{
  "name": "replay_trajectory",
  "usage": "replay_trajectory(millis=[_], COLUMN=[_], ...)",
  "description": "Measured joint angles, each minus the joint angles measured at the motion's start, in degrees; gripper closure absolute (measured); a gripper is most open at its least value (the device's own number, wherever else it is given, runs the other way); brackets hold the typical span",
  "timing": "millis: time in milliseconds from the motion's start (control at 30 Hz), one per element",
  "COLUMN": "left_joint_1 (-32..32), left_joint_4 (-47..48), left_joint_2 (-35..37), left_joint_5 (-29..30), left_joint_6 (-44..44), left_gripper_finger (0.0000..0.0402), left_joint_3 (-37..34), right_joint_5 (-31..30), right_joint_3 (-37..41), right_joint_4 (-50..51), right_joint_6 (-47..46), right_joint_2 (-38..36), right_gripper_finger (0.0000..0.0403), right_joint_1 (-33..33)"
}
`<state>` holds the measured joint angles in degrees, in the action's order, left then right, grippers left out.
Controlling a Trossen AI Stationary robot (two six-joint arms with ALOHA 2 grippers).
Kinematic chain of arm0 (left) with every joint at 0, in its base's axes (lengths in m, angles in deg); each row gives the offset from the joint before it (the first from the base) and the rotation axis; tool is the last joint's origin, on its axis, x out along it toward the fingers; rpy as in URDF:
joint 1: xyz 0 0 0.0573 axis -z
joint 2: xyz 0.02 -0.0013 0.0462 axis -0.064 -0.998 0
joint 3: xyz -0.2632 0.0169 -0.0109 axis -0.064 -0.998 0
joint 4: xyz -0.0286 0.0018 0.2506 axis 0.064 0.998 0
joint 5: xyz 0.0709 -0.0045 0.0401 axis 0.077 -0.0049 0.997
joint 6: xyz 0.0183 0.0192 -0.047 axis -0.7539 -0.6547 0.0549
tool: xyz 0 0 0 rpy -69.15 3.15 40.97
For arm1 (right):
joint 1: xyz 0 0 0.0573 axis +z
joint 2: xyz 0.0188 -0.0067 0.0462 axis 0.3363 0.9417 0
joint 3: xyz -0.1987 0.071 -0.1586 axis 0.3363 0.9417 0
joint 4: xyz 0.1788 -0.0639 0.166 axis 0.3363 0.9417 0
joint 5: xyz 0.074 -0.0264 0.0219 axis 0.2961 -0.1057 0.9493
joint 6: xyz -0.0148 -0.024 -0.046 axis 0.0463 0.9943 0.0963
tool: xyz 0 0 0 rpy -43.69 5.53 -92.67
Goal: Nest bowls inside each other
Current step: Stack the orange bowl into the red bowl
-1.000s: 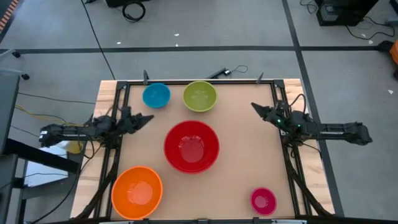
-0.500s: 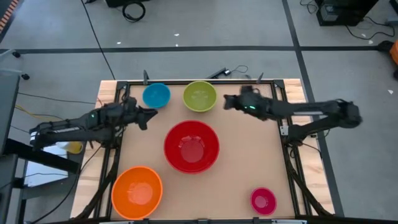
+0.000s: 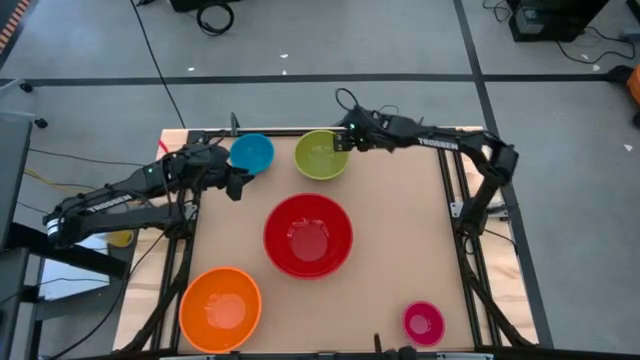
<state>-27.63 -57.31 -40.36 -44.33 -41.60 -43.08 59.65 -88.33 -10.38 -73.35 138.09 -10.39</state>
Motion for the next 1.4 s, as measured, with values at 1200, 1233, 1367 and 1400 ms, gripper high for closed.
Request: replay_trajectory(millis=[1200,1233,1367,1400], left_joint_1=[0.19,0.20,0.18,0.19], left_joint_4=[-2.68,-2.68,-2.67,-2.55], left_joint_2=[-6.09,-6.31,-6.26,-6.25], left_joint_5=[10.12,10.12,8.14,7.26], left_joint_6=[4.61,5.04,5.15,5.15], left_gripper_finger=[0.0225,0.0225,0.0225,0.0225], left_joint_3=[0.08,0.08,0.08,0.08], right_joint_5=[9.67,9.59,9.20,9.58], right_joint_3=[-1.88,-1.87,-1.87,-1.87], right_joint_4=[-1.69,-1.46,-1.39,-1.31], right_joint_6=[7.89,7.96,8.00,8.19], right_joint_2=[8.48,8.48,8.48,8.48], right_gripper_finger=[0.0231,0.0247,0.0305,0.0319], right_joint_1=[-2.05,-2.01,-1.95,-1.95])
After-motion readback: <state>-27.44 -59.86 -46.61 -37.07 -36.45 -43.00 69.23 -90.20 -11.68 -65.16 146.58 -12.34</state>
